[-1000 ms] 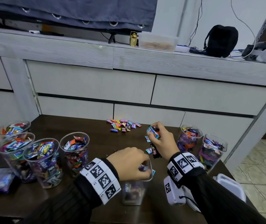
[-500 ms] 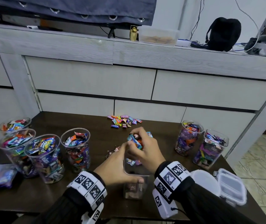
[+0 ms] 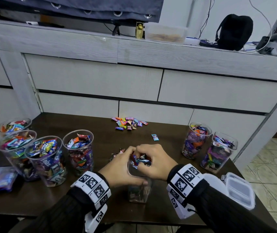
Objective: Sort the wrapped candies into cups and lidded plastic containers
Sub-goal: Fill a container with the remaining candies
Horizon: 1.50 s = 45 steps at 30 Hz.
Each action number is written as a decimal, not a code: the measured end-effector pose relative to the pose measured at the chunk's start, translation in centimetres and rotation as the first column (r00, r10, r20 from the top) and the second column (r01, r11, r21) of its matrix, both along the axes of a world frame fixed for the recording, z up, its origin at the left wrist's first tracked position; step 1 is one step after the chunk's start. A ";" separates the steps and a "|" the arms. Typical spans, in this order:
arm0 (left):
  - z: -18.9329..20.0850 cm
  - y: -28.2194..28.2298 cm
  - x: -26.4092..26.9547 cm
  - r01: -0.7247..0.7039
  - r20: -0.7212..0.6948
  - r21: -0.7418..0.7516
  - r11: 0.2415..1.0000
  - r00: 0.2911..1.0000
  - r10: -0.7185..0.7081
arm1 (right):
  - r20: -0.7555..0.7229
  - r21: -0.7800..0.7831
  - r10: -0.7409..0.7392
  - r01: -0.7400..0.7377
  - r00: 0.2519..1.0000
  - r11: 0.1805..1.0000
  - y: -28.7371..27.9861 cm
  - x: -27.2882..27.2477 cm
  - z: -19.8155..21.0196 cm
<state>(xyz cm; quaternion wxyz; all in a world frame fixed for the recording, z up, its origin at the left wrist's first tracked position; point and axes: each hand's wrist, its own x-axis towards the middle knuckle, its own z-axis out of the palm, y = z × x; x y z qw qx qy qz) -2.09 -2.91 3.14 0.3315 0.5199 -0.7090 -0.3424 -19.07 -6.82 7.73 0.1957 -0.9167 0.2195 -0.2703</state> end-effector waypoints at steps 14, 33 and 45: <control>0.0 0.1 0.0 0.046 -0.034 -0.001 0.999 0.998 -0.046 | -0.257 -0.108 0.098 -0.130 0.961 0.986 -0.4 -0.6 1.0; -1.1 -0.3 0.5 0.097 -0.426 0.094 0.991 0.904 -0.048 | 0.250 0.158 -0.336 0.304 0.908 0.939 -3.0 -2.1 2.2; -6.4 -8.0 1.7 -0.450 0.687 0.280 0.848 0.711 0.150 | -0.746 0.007 -0.476 0.719 0.467 0.695 -9.3 -3.3 -10.8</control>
